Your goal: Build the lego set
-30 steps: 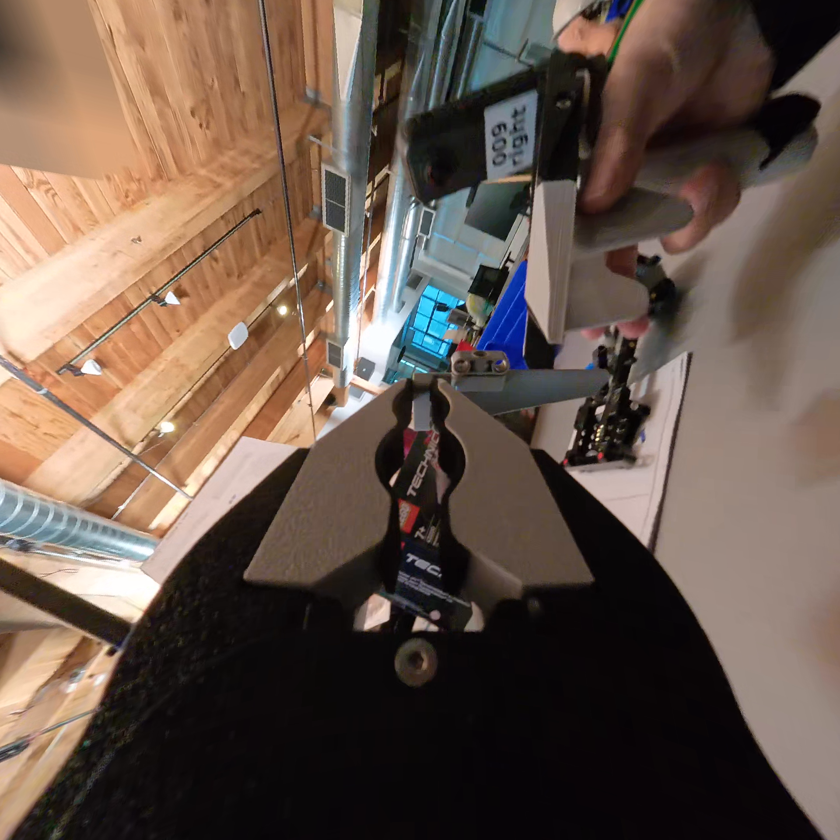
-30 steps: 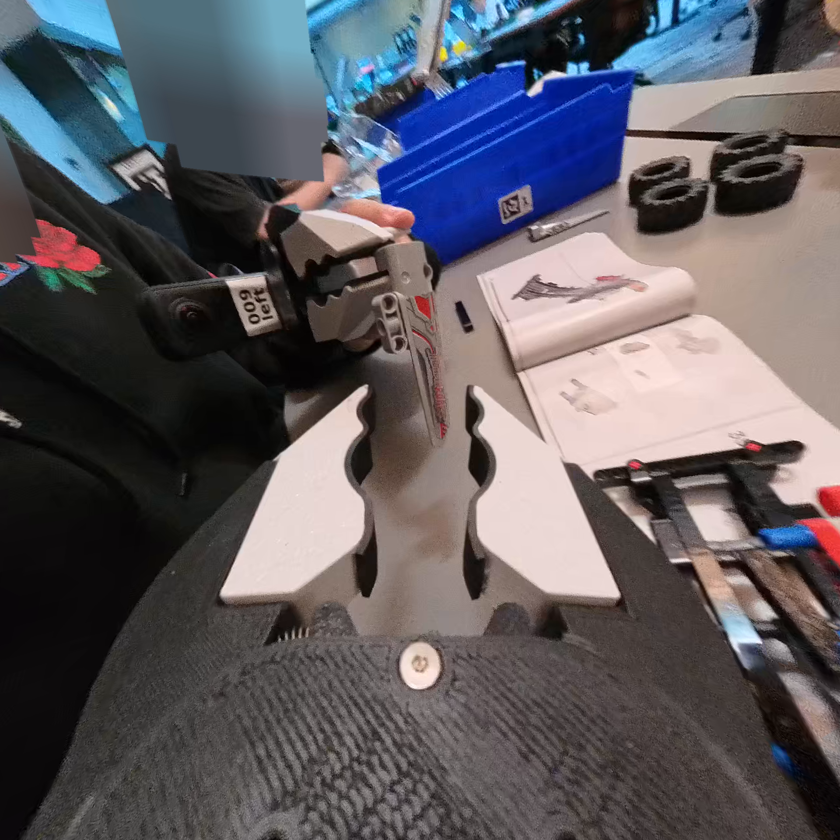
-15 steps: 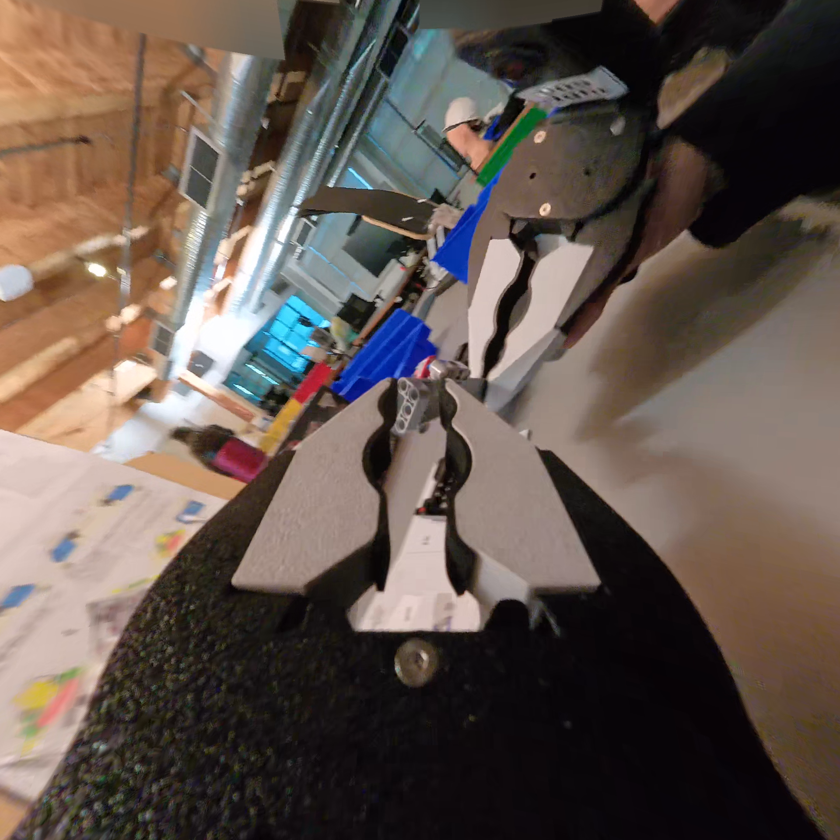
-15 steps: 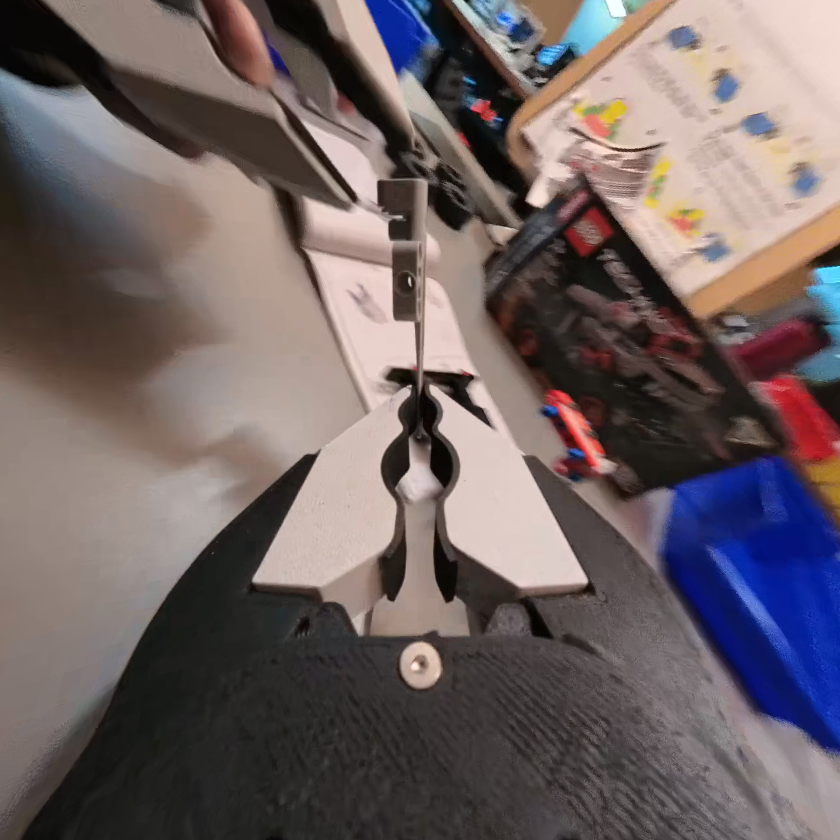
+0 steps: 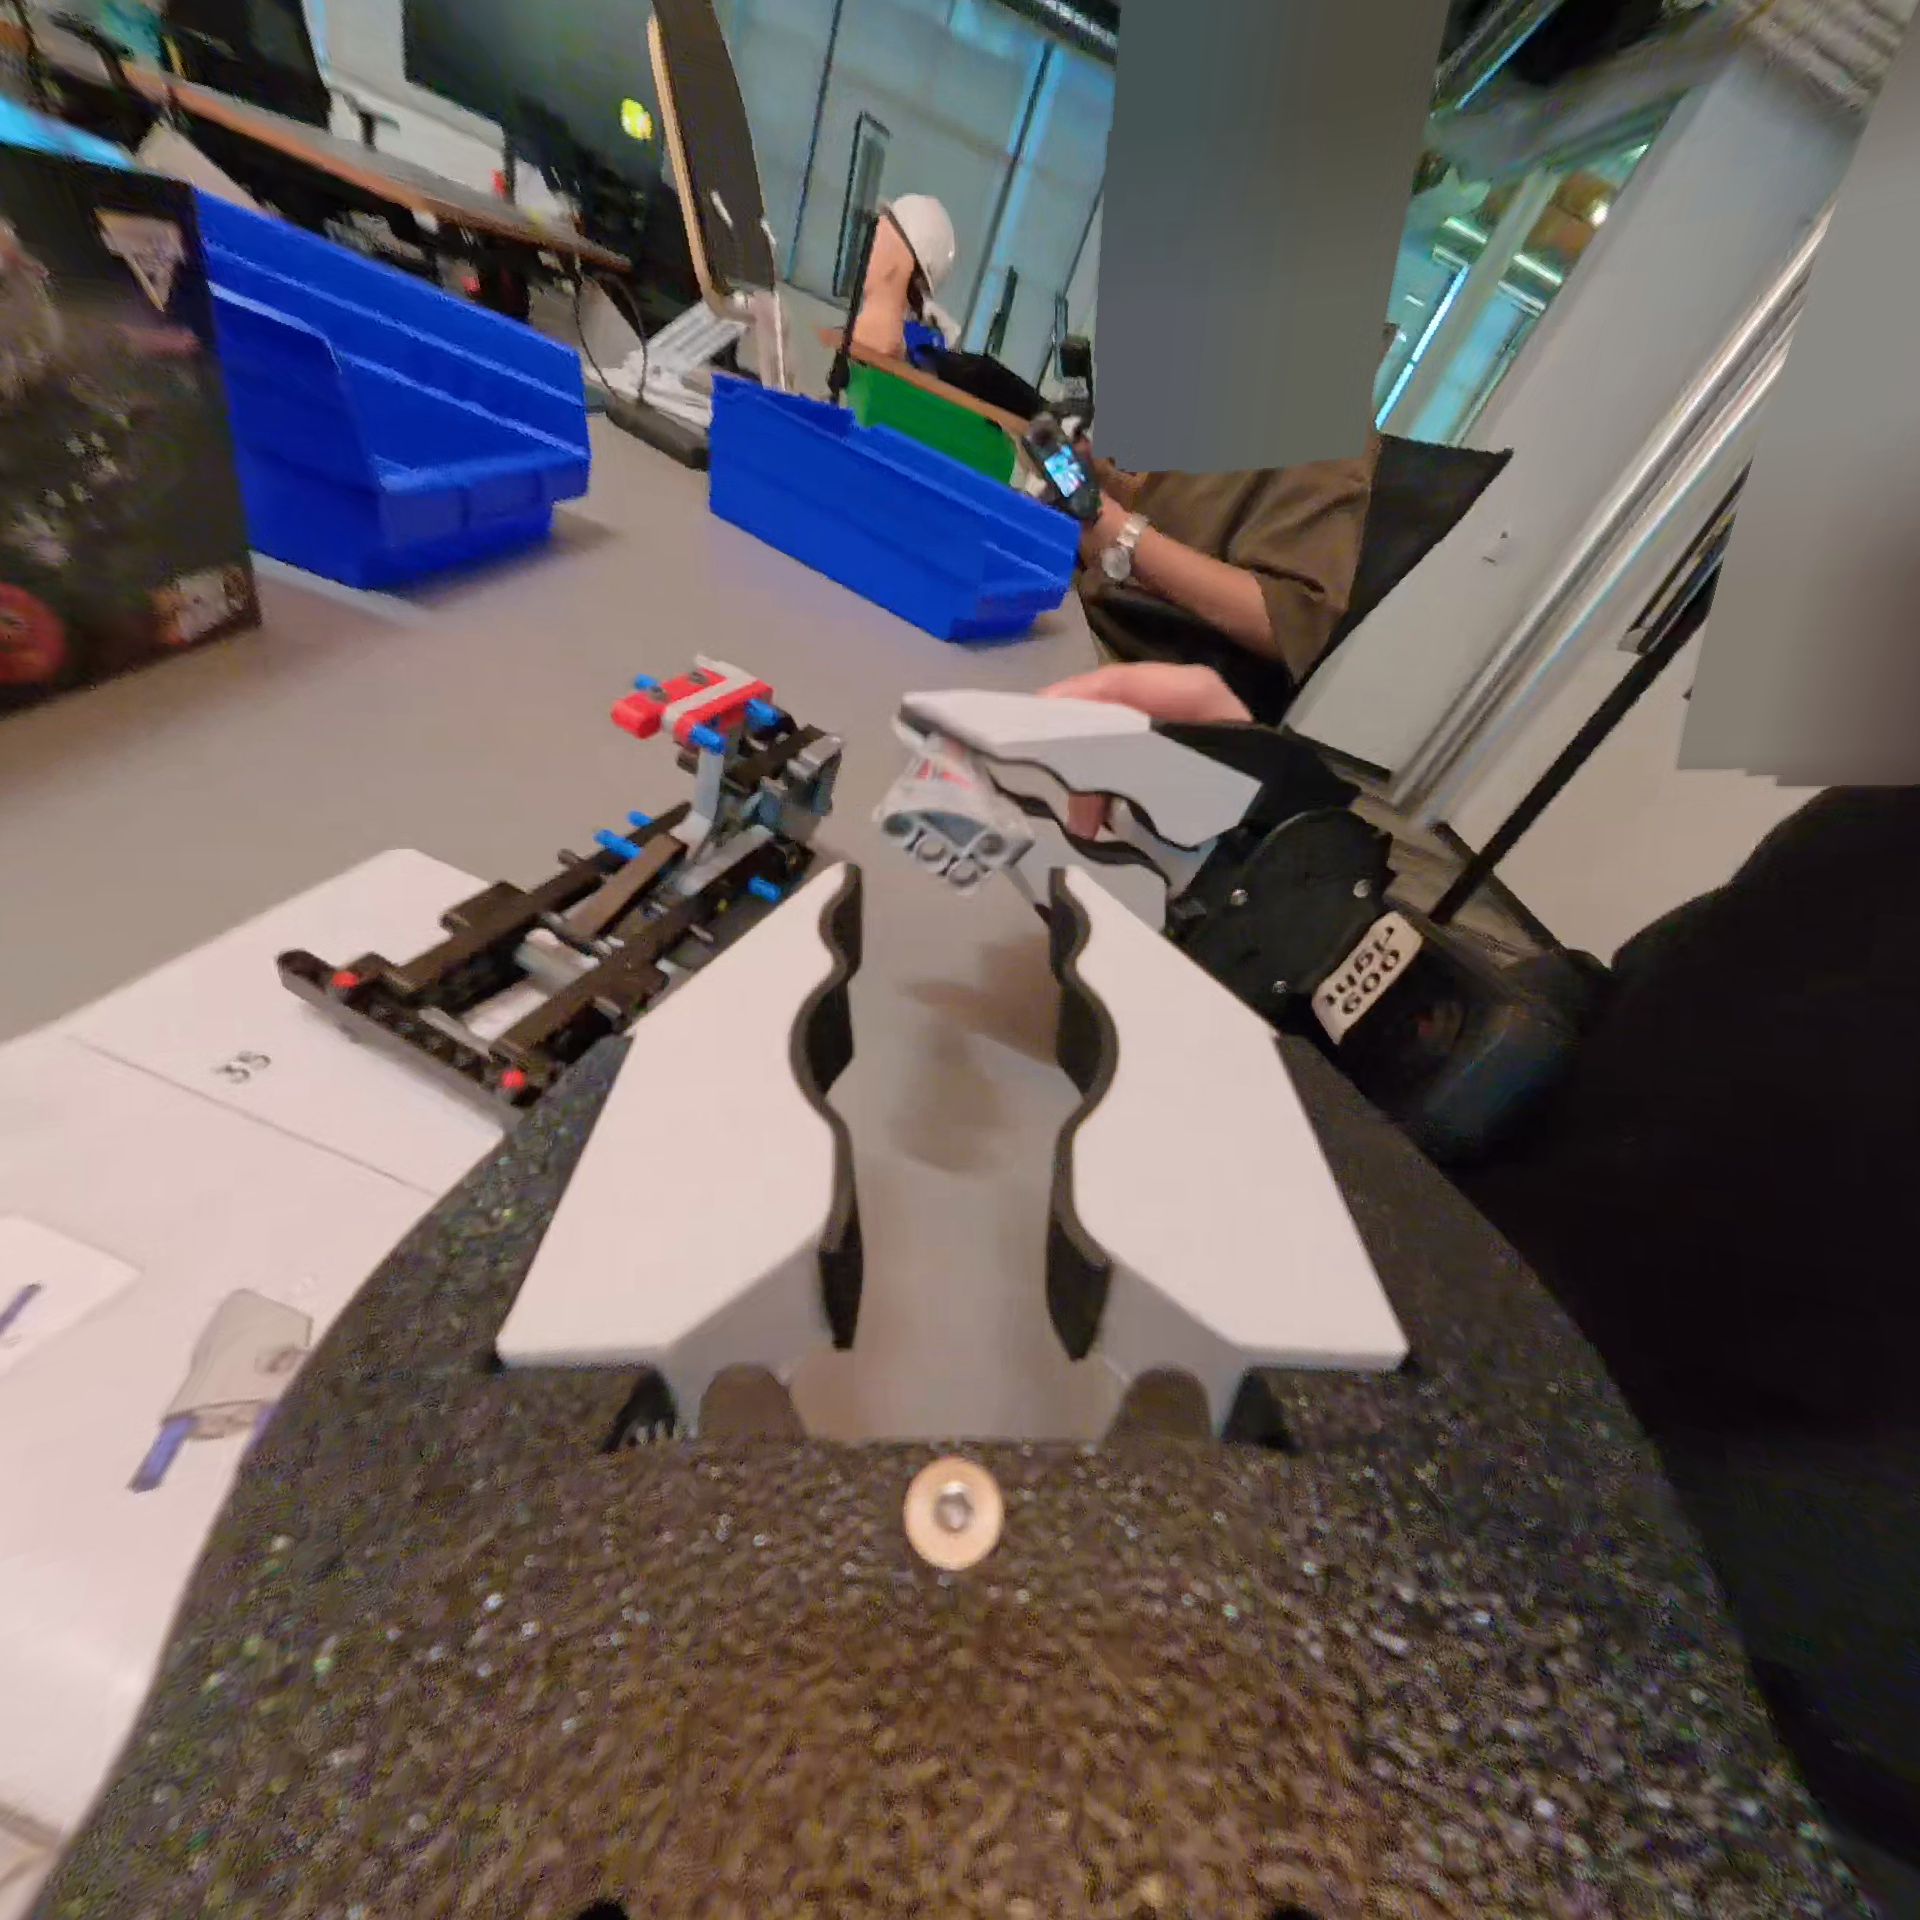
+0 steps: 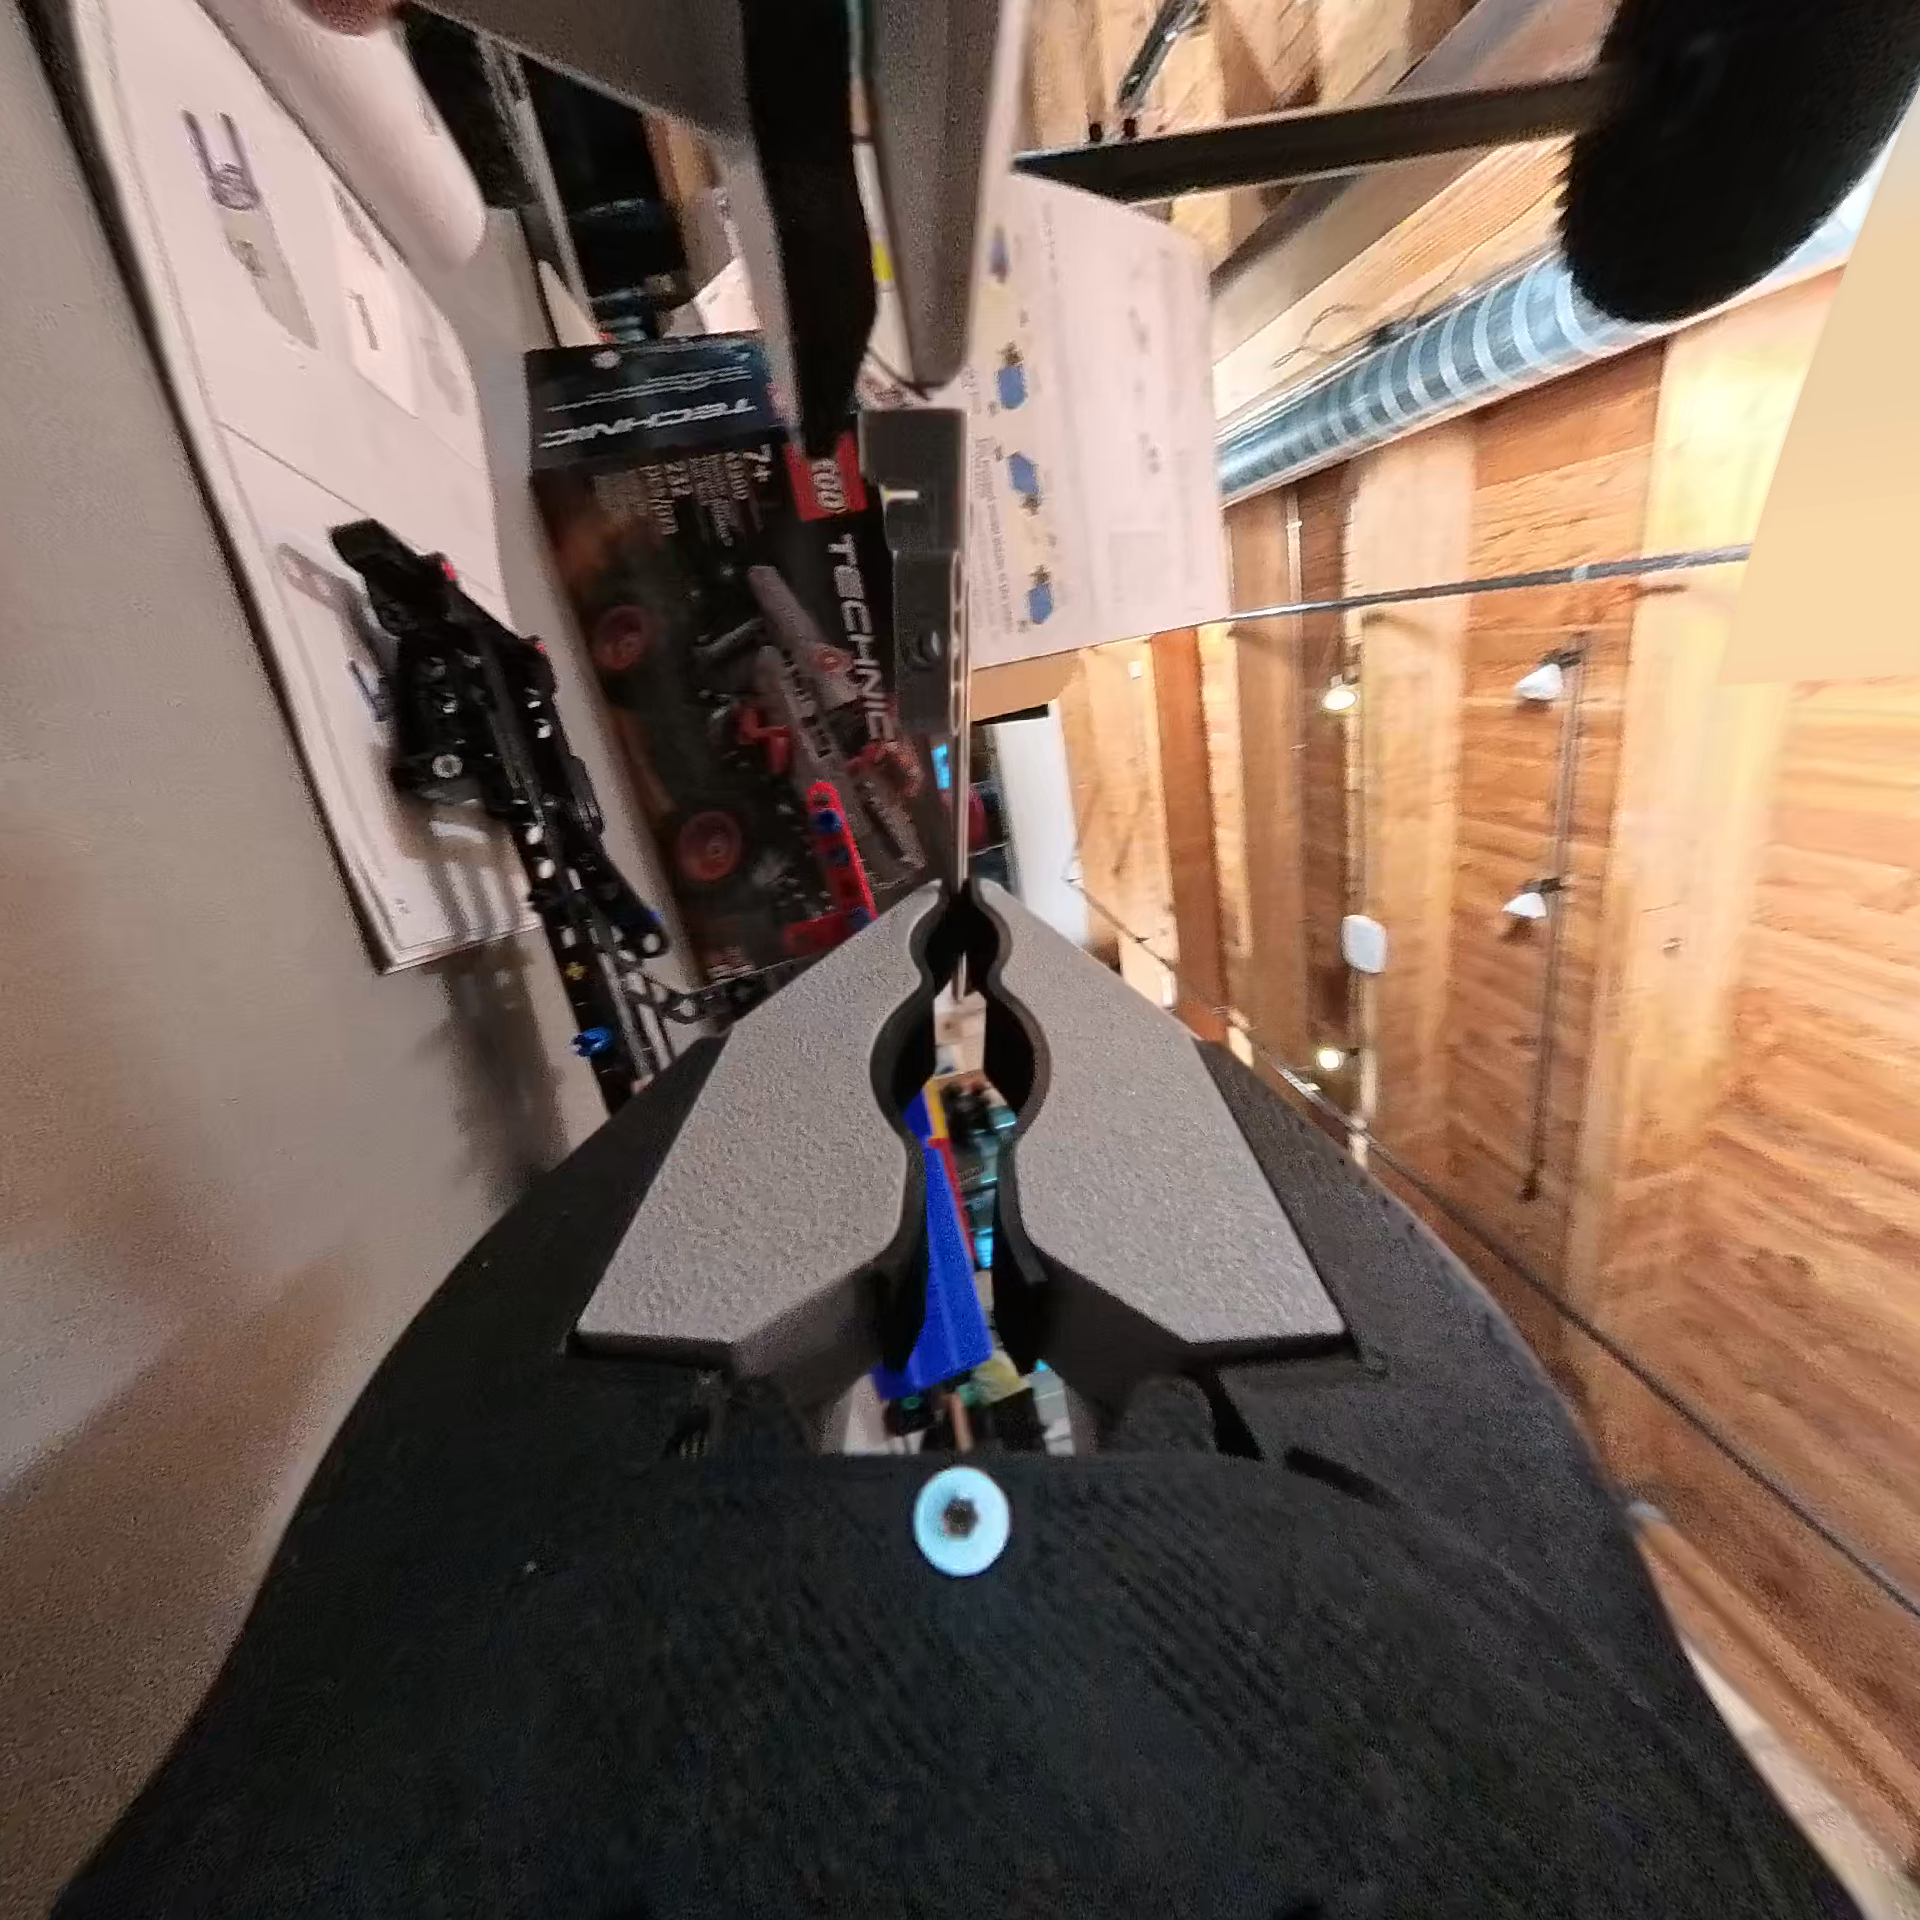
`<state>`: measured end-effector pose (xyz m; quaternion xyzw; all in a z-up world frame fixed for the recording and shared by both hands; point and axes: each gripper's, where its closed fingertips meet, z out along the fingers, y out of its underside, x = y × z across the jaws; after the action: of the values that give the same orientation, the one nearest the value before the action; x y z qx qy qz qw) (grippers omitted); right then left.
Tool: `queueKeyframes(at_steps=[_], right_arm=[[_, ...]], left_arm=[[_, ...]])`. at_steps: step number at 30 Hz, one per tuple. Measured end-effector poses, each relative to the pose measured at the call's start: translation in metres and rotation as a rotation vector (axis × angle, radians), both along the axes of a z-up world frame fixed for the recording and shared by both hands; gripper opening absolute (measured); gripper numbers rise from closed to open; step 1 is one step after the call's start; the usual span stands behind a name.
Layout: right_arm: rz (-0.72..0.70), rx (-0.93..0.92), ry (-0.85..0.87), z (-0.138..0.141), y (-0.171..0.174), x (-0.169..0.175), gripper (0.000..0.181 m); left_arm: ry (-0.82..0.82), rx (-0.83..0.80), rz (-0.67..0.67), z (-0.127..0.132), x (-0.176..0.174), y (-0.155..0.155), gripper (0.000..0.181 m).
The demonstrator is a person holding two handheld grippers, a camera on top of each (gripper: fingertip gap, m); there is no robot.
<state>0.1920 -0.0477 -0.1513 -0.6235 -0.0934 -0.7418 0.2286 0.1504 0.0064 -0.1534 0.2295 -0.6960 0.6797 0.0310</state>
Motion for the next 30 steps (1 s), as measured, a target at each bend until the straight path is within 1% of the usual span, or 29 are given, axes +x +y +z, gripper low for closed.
queueKeyframes(at_steps=[2,5,8,12,13,15,17,19,21,23,25,27,29,30], right_arm=[[0.007,-0.027,-0.044,0.002,0.003,-0.003,0.000],[0.011,-0.058,-0.072,0.000,0.008,-0.004,0.000],[0.018,-0.059,-0.092,0.003,0.007,-0.005,0.000],[0.008,-0.096,-0.120,0.002,0.006,-0.004,0.000],[0.016,-0.105,-0.122,0.001,0.007,-0.005,0.000],[0.027,-0.121,-0.127,0.000,0.010,-0.007,0.000],[0.033,-0.117,-0.087,-0.006,0.011,-0.004,0.000],[0.065,-0.117,0.001,-0.017,0.011,-0.001,0.003],[0.120,-0.105,0.149,-0.032,0.012,0.001,0.010],[0.193,-0.068,0.353,-0.046,0.011,-0.002,0.025],[0.275,0.020,0.621,-0.053,0.007,-0.010,0.035],[0.365,0.146,0.812,-0.041,0.003,-0.020,0.035],[0.469,0.263,0.972,-0.027,0.006,-0.030,0.031],[0.491,0.309,1.039,-0.023,0.007,-0.032,0.031]], left_arm=[[0.018,0.026,-0.015,-0.006,-0.002,-0.001,0.029],[0.053,-0.020,-0.044,-0.002,-0.005,-0.002,0.023],[0.118,-0.075,-0.091,0.002,-0.008,-0.001,0.025],[0.264,-0.152,-0.123,0.004,-0.008,-0.001,0.031],[0.300,-0.155,-0.120,0.001,-0.006,-0.001,0.030],[0.356,-0.159,-0.110,-0.004,-0.004,-0.001,0.018],[0.366,-0.141,-0.092,-0.011,-0.001,0.000,0.017],[0.299,-0.054,-0.071,-0.023,0.000,0.000,0.016],[0.184,0.027,-0.057,-0.030,0.000,0.001,0.013],[0.062,0.106,-0.033,-0.035,0.004,0.005,0.013],[-0.075,0.133,-0.026,-0.029,0.006,0.008,0.013],[-0.194,0.177,-0.023,-0.027,0.007,0.011,0.013],[-0.273,0.222,-0.080,-0.029,0.000,0.008,0.013],[-0.309,0.239,-0.106,-0.030,-0.004,0.006,0.013]])
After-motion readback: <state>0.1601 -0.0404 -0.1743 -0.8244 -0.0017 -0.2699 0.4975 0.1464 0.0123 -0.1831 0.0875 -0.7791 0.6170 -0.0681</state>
